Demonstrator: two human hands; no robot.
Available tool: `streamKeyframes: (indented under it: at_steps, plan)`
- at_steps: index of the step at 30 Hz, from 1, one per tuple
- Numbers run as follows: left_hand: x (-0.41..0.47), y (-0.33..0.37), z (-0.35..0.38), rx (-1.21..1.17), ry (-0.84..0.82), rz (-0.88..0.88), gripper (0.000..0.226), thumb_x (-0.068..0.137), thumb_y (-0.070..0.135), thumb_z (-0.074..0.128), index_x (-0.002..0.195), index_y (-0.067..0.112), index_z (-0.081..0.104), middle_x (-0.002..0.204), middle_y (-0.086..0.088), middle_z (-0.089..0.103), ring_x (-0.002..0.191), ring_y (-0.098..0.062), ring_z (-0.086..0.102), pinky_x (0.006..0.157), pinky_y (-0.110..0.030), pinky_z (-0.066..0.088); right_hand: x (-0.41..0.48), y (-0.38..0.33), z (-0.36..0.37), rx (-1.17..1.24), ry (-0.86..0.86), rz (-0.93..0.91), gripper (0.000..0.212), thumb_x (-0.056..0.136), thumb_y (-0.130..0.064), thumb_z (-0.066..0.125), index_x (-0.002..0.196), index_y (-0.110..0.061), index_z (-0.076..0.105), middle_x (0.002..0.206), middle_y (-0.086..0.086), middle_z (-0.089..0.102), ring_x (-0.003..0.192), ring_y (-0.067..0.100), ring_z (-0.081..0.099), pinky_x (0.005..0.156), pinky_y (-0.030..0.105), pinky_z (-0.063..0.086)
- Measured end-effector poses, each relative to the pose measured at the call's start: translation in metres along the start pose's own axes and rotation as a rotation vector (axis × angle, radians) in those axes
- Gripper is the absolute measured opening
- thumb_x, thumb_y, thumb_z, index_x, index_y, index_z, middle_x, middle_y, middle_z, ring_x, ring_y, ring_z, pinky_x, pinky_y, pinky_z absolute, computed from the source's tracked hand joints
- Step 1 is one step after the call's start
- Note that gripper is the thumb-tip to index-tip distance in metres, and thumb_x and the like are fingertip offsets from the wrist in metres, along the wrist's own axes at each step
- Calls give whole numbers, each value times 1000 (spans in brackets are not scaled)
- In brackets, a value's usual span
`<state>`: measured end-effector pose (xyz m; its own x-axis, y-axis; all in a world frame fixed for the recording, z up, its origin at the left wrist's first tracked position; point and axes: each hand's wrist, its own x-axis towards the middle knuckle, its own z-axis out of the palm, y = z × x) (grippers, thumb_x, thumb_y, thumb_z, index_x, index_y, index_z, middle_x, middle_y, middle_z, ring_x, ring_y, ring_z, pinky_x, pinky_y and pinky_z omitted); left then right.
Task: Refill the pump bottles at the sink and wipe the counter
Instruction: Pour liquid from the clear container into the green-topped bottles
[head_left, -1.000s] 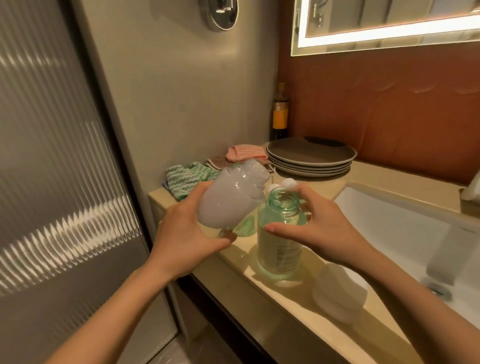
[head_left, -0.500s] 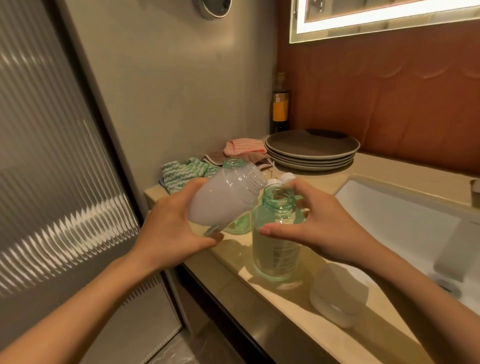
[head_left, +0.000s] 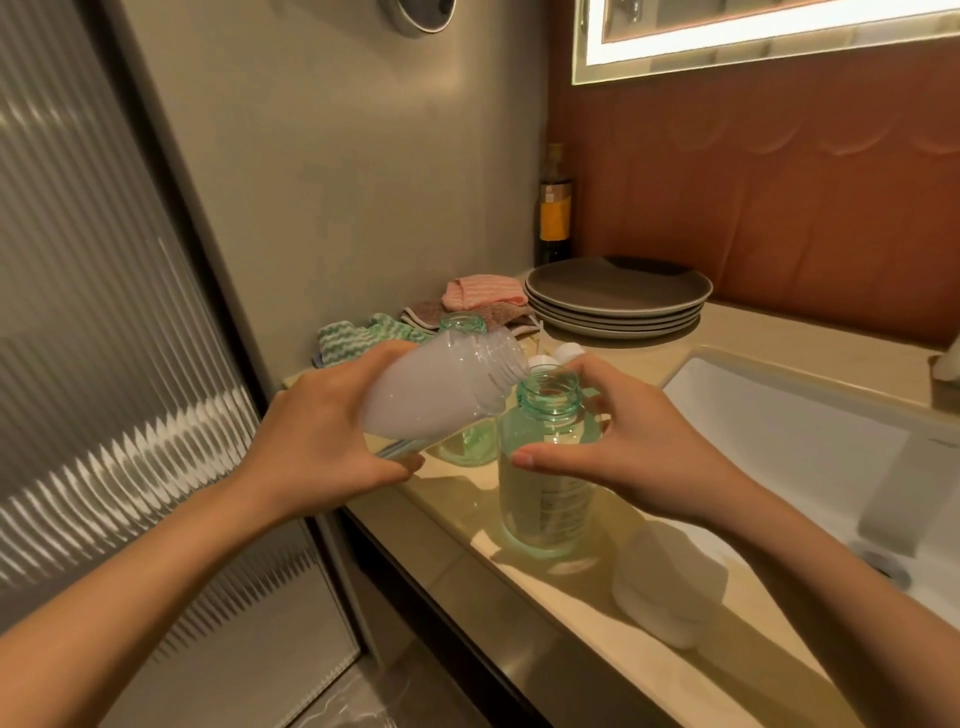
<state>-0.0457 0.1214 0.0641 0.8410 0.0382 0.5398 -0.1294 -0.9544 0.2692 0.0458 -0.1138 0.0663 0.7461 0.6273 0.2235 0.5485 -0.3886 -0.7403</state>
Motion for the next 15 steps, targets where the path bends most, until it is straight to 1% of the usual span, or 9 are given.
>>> streamKeyframes:
  at_steps: [3, 8, 12, 15]
  plan:
    - [1, 0, -2, 9, -15, 8, 78, 48, 57, 62, 122, 44, 39, 97, 12, 63, 83, -17, 63, 68, -37, 52, 0, 0, 0, 6, -2, 1, 91, 43, -73, 63, 121, -27, 51, 123, -7, 57, 110, 13, 53, 91, 38, 50]
    - [6, -1, -6, 54, -37, 29, 78, 49, 55, 62, 122, 46, 38, 99, 18, 59, 85, -18, 62, 67, -39, 52, 0, 0, 1, 6, -2, 3, 95, 41, -74, 63, 122, -27, 50, 125, -7, 57, 111, 14, 53, 92, 39, 50]
    - [8, 1, -11, 125, -53, 41, 79, 50, 46, 69, 121, 48, 35, 95, 23, 53, 82, -17, 59, 64, -36, 50, 0, 0, 1, 12, -1, 1, 93, 41, -74, 63, 120, -27, 51, 122, -7, 58, 110, 13, 54, 91, 40, 51]
    - [10, 4, -17, 156, -64, 44, 77, 51, 44, 69, 120, 49, 35, 91, 24, 51, 79, -15, 56, 62, -33, 47, 0, -1, 0, 11, 4, -4, 91, 41, -73, 63, 118, -27, 51, 121, -7, 58, 109, 13, 54, 90, 39, 51]
